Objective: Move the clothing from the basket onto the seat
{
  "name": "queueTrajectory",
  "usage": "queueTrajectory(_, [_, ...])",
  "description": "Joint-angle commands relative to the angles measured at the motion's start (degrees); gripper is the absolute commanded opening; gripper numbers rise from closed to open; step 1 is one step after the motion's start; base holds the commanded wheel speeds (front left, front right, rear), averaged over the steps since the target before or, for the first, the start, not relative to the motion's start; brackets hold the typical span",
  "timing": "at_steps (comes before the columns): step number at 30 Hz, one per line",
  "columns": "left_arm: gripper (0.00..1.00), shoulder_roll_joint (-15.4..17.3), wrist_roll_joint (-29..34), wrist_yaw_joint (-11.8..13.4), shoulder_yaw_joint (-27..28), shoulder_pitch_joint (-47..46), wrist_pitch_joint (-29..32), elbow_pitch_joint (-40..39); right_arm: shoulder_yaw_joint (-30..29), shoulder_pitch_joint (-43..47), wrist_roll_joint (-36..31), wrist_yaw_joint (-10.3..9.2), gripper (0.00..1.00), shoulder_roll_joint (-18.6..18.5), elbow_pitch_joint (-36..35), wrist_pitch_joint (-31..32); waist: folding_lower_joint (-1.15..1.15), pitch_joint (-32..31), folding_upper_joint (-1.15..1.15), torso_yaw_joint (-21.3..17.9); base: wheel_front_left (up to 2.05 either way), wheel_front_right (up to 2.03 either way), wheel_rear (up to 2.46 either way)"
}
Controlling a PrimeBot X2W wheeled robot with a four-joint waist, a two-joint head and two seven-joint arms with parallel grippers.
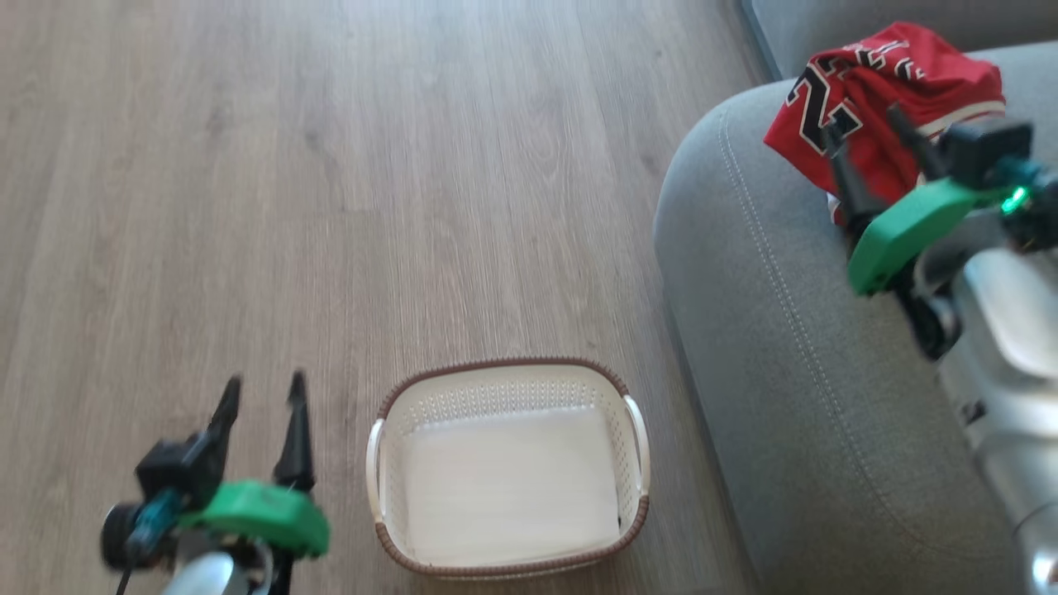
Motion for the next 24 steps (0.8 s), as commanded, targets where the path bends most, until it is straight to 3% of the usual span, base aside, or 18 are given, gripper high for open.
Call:
queueTrajectory(1, [1.00, 2.29, 0.64, 0.51, 3.14, -0.26, -0.71, -2.31, -0.96, 0.79, -1.22, 0.40, 1.00, 0.93, -3.05, -1.05, 0.00, -0.90, 0.00, 0.23, 0.00, 0.00, 0.00])
queueTrajectory(8, [1.00, 3.29, 1.80, 1.17, 4.76, 6.74, -0.71, -5.38, -8.42, 13.20, -8.07, 0.40, 1.00, 7.07, -13.56, -1.85, 0.00, -3.28, 0.00, 1.24, 0.00, 0.00, 0.00])
queueTrajectory(15, [1.00, 3.04, 2.94, 2.53, 5.07, 10.64, -0.72, -8.73, -14.72, 27.65, -14.84, 0.40, 1.00, 13.86, -28.34, 0.83, 0.00, -4.32, 0.00, 2.54, 0.00, 0.00, 0.00])
queueTrajectory(24, [1.00, 1.42, 4.12, 4.37, 6.62, 14.00, -0.72, -11.85, -16.22, 40.29, -16.32, 0.40, 1.00, 15.48, -41.85, 4.05, 0.00, -4.26, 0.00, 3.26, 0.00, 0.00, 0.00])
